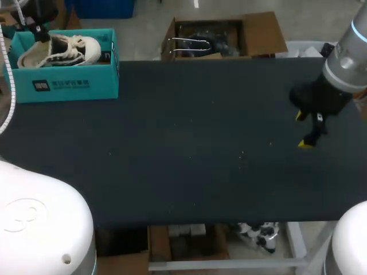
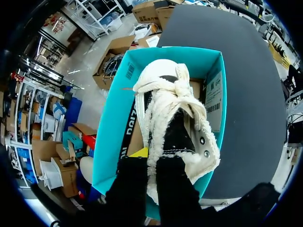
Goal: Open the shoe tongue, take the insole out of the shoe, put the insole back into the shoe, and pack the shoe into the shoebox
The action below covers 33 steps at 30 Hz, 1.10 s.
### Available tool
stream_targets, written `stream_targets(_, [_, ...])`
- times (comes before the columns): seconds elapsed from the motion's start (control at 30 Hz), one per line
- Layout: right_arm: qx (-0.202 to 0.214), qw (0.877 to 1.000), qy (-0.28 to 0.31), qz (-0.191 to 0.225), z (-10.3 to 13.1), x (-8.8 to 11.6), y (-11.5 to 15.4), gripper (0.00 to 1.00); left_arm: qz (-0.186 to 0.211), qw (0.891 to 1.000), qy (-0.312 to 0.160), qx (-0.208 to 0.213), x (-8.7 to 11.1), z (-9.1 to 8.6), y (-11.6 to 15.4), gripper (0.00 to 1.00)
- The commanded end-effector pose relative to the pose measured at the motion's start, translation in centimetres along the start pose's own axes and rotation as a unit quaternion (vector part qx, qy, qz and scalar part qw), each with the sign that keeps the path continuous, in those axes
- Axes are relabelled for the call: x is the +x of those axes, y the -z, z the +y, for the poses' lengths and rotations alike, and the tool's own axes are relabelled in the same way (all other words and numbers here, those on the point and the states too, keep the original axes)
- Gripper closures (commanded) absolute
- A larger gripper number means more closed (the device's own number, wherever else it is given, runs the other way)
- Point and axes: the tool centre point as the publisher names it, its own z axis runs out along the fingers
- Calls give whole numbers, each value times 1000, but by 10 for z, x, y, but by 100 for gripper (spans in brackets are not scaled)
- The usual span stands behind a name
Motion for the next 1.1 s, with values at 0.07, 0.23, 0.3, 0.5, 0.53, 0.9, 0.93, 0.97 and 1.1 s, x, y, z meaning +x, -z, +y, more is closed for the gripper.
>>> stream_targets(0.07, [0, 1000, 0, 0, 0, 0, 0, 0, 37, 999, 8, -13, -13, 1, -39, 100])
stream_targets(0.23, [0, 1000, 0, 0, 0, 0, 0, 0, 66, 997, 10, -31, -11, 6, -60, 100])
stream_targets(0.3, [0, 1000, 0, 0, 0, 0, 0, 0, 73, 997, 13, -35, -10, 7, -66, 100])
stream_targets(0.5, [0, 1000, 0, 0, 0, 0, 0, 0, 88, 995, 20, -37, -10, 6, -68, 0])
stream_targets(0.53, [0, 1000, 0, 0, 0, 0, 0, 0, 89, 995, 23, -35, -11, 5, -66, 0])
stream_targets(0.9, [0, 1000, 0, 0, 0, 0, 0, 0, 65, 996, 56, -39, -2, -55, -19, 0])
stream_targets(0.93, [0, 1000, 0, 0, 0, 0, 0, 0, 61, 995, 65, -38, 2, -65, -13, 0])
stream_targets(0.97, [0, 1000, 0, 0, 0, 0, 0, 0, 57, 995, 69, -38, 3, -70, -10, 0])
stream_targets(1.1, [0, 1000, 0, 0, 0, 0, 0, 0, 37, 995, 79, -44, 24, -96, 9, 0])
